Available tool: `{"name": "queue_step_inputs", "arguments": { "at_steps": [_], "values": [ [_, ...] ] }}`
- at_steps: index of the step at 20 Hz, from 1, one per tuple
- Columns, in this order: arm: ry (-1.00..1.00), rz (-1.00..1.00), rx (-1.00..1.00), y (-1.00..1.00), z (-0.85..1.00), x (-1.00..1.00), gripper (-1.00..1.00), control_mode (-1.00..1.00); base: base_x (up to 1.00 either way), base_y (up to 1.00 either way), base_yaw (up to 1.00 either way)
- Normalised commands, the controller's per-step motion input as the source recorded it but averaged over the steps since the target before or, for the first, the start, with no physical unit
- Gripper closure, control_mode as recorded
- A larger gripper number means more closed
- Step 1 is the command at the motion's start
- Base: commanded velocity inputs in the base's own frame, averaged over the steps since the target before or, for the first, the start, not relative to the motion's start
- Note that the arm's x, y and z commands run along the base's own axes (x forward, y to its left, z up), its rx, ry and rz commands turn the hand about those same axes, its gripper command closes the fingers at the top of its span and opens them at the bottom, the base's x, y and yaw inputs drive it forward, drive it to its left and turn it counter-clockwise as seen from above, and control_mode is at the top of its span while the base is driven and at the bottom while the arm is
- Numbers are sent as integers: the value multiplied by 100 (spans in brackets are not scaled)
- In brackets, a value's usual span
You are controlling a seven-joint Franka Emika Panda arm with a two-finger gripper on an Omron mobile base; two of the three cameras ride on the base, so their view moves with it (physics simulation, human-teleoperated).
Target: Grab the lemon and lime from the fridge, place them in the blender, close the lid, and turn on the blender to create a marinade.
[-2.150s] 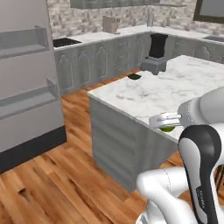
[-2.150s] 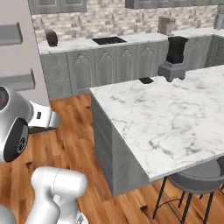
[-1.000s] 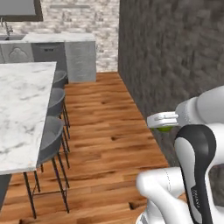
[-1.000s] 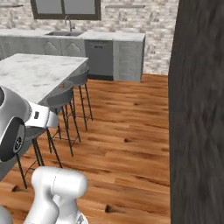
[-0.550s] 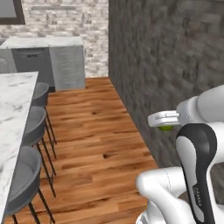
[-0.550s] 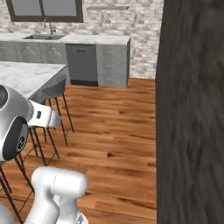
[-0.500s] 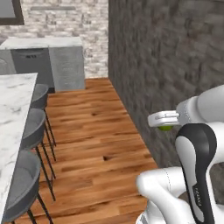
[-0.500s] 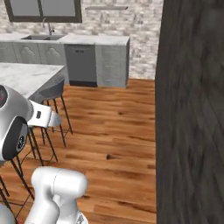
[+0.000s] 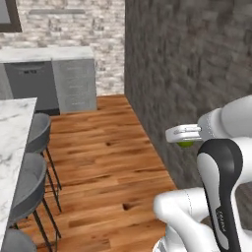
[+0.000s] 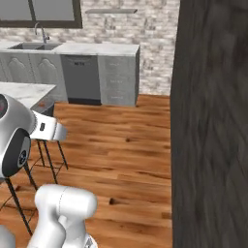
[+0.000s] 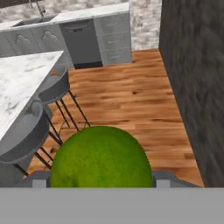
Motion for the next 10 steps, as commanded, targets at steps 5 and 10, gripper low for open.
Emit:
{"name": "queue_step_inputs", "arguments": {
  "at_steps": [5,10],
  "values": [
    [0,0,0,0,0,0,100,100,100,1,0],
    [0,0,0,0,0,0,100,100,100,5,0]
  ]
}}
